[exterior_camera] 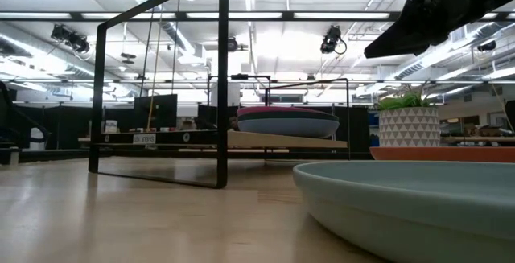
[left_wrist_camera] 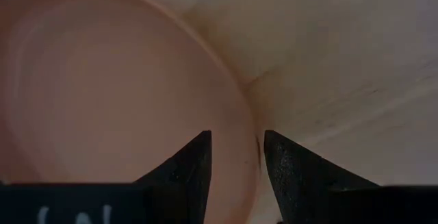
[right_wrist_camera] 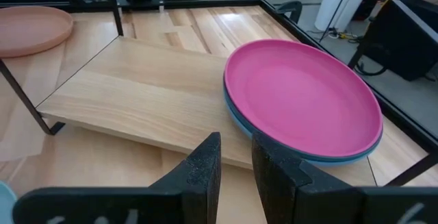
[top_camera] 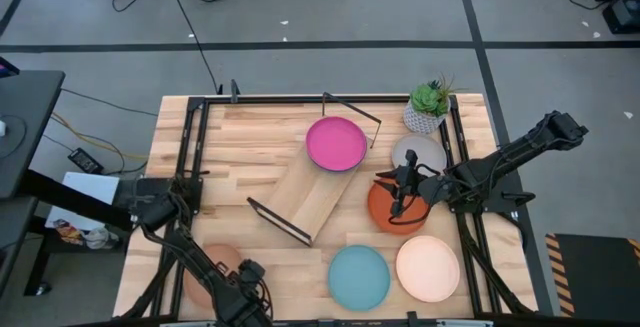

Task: Place and stack plates onto a shelf
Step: Put the brown plate on the shelf

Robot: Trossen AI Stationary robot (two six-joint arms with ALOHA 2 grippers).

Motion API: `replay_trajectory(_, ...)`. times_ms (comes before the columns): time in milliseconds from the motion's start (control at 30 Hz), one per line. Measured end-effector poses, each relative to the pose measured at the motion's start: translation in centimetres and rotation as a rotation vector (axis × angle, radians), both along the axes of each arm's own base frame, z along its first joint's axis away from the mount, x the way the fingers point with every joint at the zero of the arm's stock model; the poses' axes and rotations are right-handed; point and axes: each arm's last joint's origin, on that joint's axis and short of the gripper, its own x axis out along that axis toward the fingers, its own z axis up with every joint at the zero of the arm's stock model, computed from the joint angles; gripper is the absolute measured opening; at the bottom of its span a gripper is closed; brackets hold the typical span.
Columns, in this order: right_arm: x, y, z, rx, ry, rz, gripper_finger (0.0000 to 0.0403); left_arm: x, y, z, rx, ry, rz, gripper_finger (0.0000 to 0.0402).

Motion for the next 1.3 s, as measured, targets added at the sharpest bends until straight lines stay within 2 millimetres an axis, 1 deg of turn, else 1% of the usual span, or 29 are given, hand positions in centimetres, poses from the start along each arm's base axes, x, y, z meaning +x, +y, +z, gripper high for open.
replay_trajectory(100, 0.0, 0.0, 0.0, 0.000, -0.001, 0.001, 0.0089, -0.3, 0.2, -0.7, 0.004, 0.033, 0.011, 0.0138)
replay_trajectory(167, 0.0, 0.0, 0.0, 0.000, -0.002, 0.001, 0.0089, -0.2, 0.4, -0.8, -0.001, 0.038, 0.016, 0.0123)
replay_trajectory(233, 0.0, 0.0, 0.0, 0.001, -0.003, 0.001, 0.0089, -0.2, 0.4, -0.8, -0.002, 0.042, 0.004, 0.0092)
replay_trajectory(333, 0.0, 0.0, 0.0, 0.001, -0.003, 0.001, 0.0089, -0.1, 0.3, -0.8, -0.020, 0.043, 0.001, 0.0026)
replay_trajectory(367, 0.0, 0.0, 0.0, 0.001, -0.003, 0.001, 0.0089, -0.1, 0.4, -0.7, -0.024, 0.043, 0.001, 0.0017)
replay_trajectory(433, 0.0, 0.0, 0.0, 0.001, -0.003, 0.001, 0.0089, 0.1, 0.3, -0.4, -0.049, 0.032, 0.008, 0.0016)
replay_trajectory(500, 0.0, 0.0, 0.0, 0.001, -0.004, 0.001, 0.0089, 0.2, 0.3, 0.6, -0.086, -0.007, 0.006, 0.0017)
replay_trajectory(567, 0.0, 0.0, 0.0, 0.001, -0.005, 0.000, 0.0089, 0.5, 0.2, 2.3, -0.111, -0.074, -0.011, 0.0016)
replay_trajectory(633, 0.0, 0.0, 0.1, 0.002, -0.007, 0.000, 0.0089, 0.9, 0.1, 4.7, -0.132, -0.169, -0.033, 0.0015)
replay_trajectory(767, 0.0, 0.0, 0.1, 0.002, -0.009, 0.001, 0.0089, 1.6, 0.4, 11.0, -0.105, -0.477, -0.143, 0.0015)
replay_trajectory(833, 0.0, 0.0, 0.1, 0.000, -0.008, 0.002, 0.0089, 1.9, 0.6, 14.1, -0.045, -0.639, -0.238, 0.0015)
replay_trajectory(933, 0.1, 0.0, 0.1, 0.000, -0.008, 0.002, 0.0089, 2.3, 0.7, 18.5, 0.050, -0.844, -0.427, 0.0017)
replay_trajectory(1033, 0.1, 0.0, 0.1, 0.000, -0.009, 0.002, 0.0089, 2.7, 1.2, 22.2, 0.199, -0.981, -0.585, 0.0022)
replay_trajectory(1100, 0.1, 0.0, 0.1, 0.000, -0.009, 0.002, 0.0089, 3.0, 2.0, 23.9, 0.322, -1.017, -0.654, 0.0022)
replay_trajectory(1167, 0.1, 0.0, 0.1, 0.001, -0.010, 0.002, 0.0089, 3.6, 2.9, 25.0, 0.422, -1.014, -0.712, 0.0019)
replay_trajectory(1233, 0.1, 0.0, 0.1, 0.003, -0.011, 0.001, 0.0089, 4.6, 4.1, 25.3, 0.479, -0.986, -0.745, 0.0017)
replay_trajectory(1300, 0.1, 0.0, 0.1, 0.004, -0.012, 0.000, 0.0089, 5.6, 5.6, 24.9, 0.524, -0.921, -0.762, 0.0017)
